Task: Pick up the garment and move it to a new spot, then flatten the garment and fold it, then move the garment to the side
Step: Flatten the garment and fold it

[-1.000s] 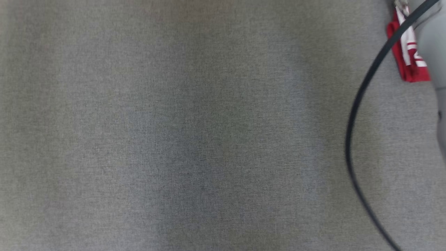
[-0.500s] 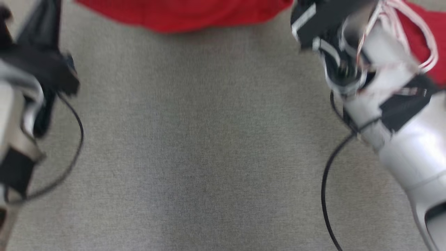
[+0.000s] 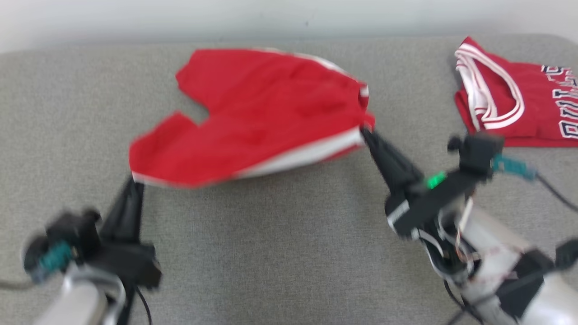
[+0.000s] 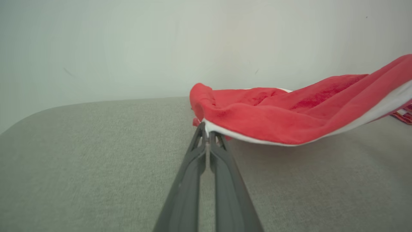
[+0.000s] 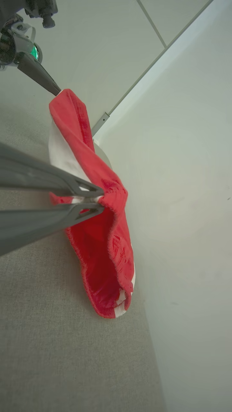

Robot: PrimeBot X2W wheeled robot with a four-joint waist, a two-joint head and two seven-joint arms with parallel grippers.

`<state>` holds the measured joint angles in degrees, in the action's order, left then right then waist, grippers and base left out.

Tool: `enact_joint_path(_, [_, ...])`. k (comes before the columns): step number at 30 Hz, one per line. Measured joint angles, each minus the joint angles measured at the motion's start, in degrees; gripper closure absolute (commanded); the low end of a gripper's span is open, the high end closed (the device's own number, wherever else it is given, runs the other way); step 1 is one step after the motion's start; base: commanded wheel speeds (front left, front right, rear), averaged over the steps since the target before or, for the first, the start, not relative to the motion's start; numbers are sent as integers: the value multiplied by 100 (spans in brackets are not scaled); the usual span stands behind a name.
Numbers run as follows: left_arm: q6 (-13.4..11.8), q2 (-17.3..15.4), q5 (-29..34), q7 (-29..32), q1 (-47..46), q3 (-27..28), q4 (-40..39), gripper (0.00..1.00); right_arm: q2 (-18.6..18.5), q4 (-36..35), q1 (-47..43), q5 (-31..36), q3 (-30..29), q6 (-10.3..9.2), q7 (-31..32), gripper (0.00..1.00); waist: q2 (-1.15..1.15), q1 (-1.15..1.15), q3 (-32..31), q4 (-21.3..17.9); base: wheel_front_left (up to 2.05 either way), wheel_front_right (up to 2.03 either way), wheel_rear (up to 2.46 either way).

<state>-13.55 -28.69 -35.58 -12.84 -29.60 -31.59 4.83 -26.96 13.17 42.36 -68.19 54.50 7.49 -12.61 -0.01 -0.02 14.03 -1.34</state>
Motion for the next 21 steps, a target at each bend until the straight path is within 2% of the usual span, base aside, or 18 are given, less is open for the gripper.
enact_joint_path(5, [-322, 151, -67, -121, 831, 24, -249, 100, -360, -552, -764, 22, 59, 0, -4, 100, 0, 0, -217, -14, 0, 0, 0])
enact_joint_path(11, [-559, 447, -168, -192, 1677, 313, -463, 100, -747, -1020, -1637, 40, -20, 0, -9, 100, 0, 1, -484, -16, 0, 0, 0])
enact_joint_path(21, [-502, 927, 170, -209, 2735, 864, -678, 100, -1055, -1635, -2915, -67, -33, 0, 522, 100, 0, 1, -805, 81, 0, 0, 0])
